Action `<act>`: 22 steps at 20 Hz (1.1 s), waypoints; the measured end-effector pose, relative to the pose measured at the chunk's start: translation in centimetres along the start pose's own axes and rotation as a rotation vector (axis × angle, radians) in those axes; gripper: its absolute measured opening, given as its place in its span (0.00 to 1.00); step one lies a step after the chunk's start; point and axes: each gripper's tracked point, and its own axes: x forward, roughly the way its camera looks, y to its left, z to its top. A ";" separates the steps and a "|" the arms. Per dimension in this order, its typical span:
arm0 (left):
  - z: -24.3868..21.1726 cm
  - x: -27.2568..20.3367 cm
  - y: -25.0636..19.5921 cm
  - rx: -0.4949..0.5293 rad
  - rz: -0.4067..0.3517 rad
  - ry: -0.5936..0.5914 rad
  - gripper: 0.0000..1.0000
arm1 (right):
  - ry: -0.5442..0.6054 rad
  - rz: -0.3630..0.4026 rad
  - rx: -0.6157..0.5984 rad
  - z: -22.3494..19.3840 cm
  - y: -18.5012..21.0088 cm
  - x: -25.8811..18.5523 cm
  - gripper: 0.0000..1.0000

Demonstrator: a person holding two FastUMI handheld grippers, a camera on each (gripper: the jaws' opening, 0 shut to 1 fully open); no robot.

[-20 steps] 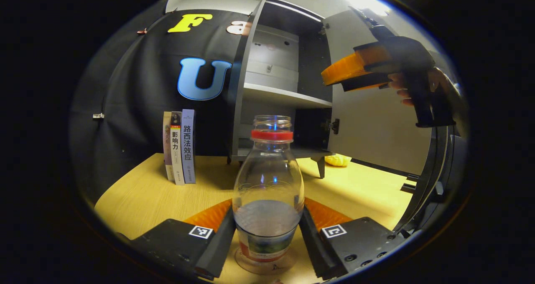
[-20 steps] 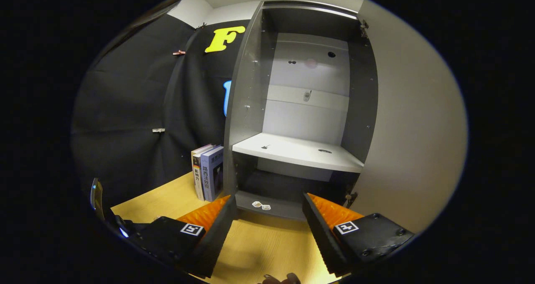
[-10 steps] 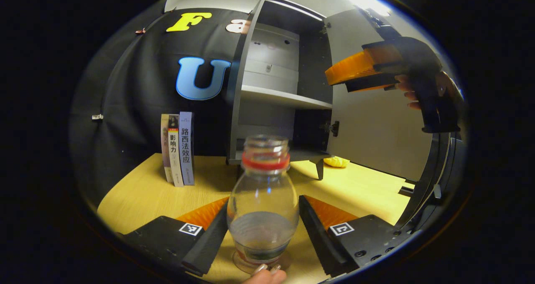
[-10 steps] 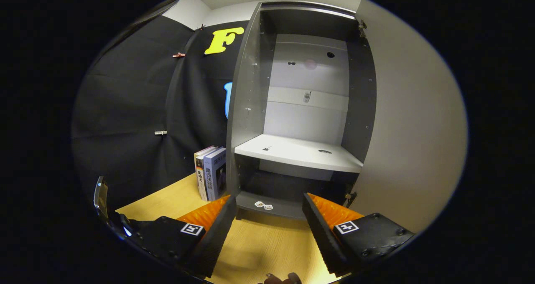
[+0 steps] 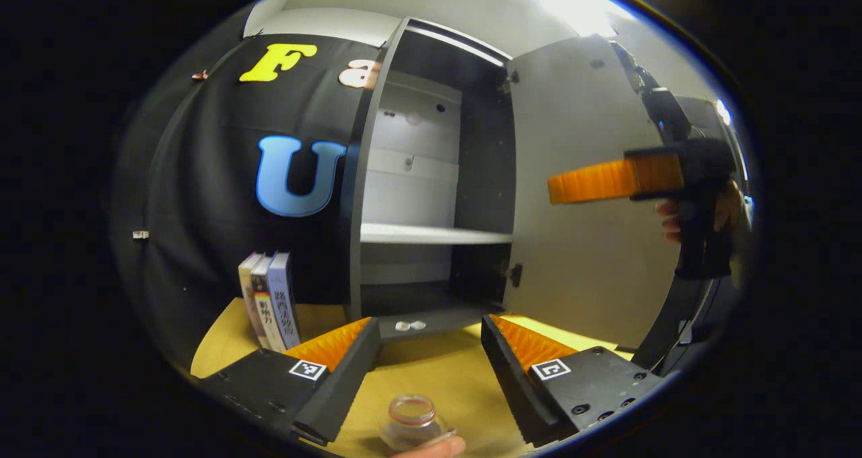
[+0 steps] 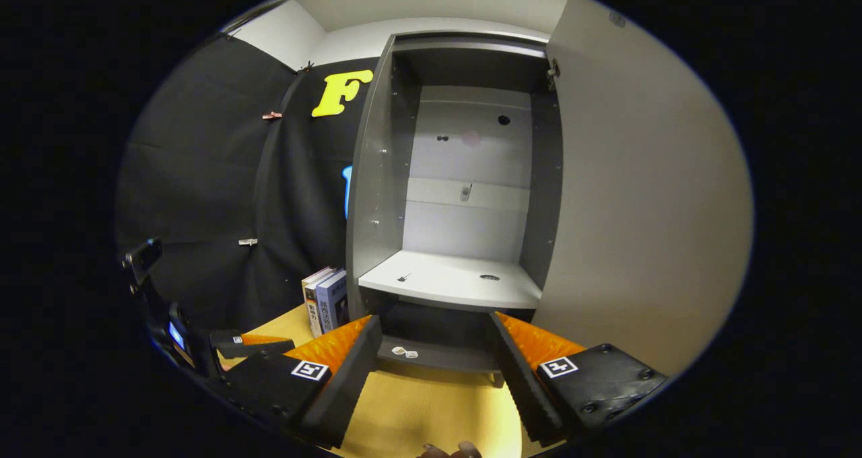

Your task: Open the cabinet door with the right hand, grasp the bottle in the cabinet with the left hand and place it on the coaster, then close the cabinet door with the right hand.

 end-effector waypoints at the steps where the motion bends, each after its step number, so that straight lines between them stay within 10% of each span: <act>1: 1.7 0.3 -0.4 0.014 -0.020 -0.013 0.95 | -0.007 0.001 -0.002 0.9 -0.2 -0.7 0.98; 12: 10.9 3.9 -7.0 0.059 -0.245 0.038 0.92 | -0.014 0.041 0.253 6.7 -2.2 -12.8 0.98; 22: 13.1 8.1 -12.9 0.041 -0.369 0.012 0.95 | -0.065 -0.453 0.171 5.1 -18.9 -22.5 0.97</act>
